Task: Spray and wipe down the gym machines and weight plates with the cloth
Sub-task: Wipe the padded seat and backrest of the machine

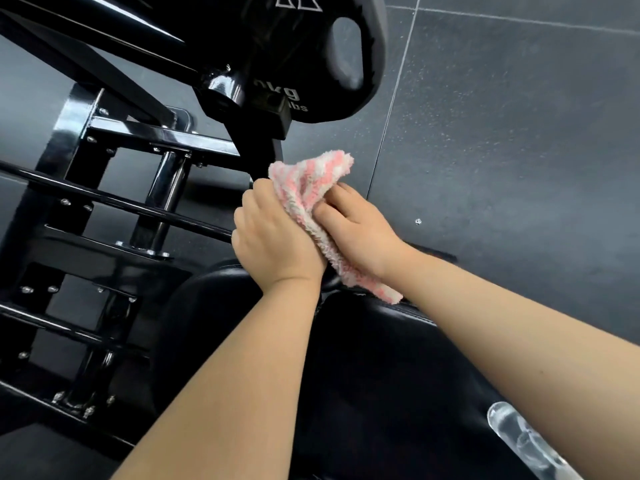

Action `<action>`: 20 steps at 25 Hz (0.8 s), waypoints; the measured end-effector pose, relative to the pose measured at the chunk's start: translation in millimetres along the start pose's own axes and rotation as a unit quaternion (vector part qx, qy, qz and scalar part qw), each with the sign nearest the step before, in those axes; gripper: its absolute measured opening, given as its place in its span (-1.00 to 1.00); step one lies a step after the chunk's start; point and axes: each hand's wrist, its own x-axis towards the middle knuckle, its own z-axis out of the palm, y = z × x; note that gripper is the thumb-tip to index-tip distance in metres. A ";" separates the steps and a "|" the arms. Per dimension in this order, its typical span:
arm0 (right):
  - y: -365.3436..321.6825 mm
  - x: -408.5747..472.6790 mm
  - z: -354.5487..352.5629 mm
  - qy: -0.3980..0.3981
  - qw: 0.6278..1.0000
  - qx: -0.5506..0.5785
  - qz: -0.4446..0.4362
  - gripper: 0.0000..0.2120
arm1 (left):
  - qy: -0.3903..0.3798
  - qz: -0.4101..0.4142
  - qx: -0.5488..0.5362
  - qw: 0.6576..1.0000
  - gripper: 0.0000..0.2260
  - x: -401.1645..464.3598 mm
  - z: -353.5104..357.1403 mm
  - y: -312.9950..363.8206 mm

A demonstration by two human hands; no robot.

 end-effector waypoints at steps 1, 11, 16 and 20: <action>3.2 5.2 0.2 -0.010 0.996 -0.087 -0.031 -0.81 | 0.009 -0.005 -0.008 1.000 -0.85 0.5 0.9 0.3; -12.3 74.0 -13.4 -0.250 0.943 -0.145 0.165 -0.73 | 0.061 -0.007 -0.039 0.997 -0.61 -2.7 2.2 0.4; 22.2 76.0 -18.0 -0.233 0.922 -0.055 0.306 -0.62 | 0.041 -0.025 -0.039 0.998 -0.75 -0.9 4.0 -2.8; 54.7 74.4 -30.2 -0.189 0.904 -0.110 0.368 -0.64 | 0.042 -0.028 -0.034 0.998 -0.74 -0.8 4.7 -2.8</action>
